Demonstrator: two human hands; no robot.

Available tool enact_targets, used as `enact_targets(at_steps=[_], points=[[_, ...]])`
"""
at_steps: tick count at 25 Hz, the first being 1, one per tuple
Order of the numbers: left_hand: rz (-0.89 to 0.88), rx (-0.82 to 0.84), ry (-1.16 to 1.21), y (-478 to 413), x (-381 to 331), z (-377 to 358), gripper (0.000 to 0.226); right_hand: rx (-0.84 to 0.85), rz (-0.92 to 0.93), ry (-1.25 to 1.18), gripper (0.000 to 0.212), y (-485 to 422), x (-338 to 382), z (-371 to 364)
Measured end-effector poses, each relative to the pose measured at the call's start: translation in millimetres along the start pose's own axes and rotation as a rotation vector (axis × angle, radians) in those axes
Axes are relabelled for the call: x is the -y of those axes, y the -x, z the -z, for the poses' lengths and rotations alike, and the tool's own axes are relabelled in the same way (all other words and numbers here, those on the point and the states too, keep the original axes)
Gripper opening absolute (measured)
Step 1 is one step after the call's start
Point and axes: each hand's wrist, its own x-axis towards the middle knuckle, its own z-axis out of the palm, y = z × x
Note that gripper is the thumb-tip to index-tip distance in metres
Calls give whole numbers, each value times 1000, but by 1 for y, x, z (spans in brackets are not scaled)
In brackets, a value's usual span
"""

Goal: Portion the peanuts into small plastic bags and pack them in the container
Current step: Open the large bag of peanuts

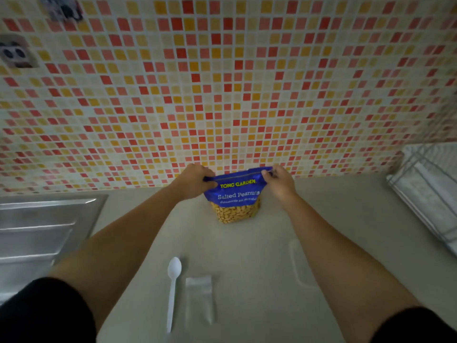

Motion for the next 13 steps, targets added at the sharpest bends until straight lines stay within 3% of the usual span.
enact_targets(at_steps=[5,9,13], points=[[-68,25,28,67,-39,-13,18,238,-12,-133,22,39,-13,33],[-86,3,19,104,-64,-45,21,423,-58,-94,21,55,-21,43],[-23,-17,33,122,-76,-66,22,454,-66,-85,16,65,-33,42]])
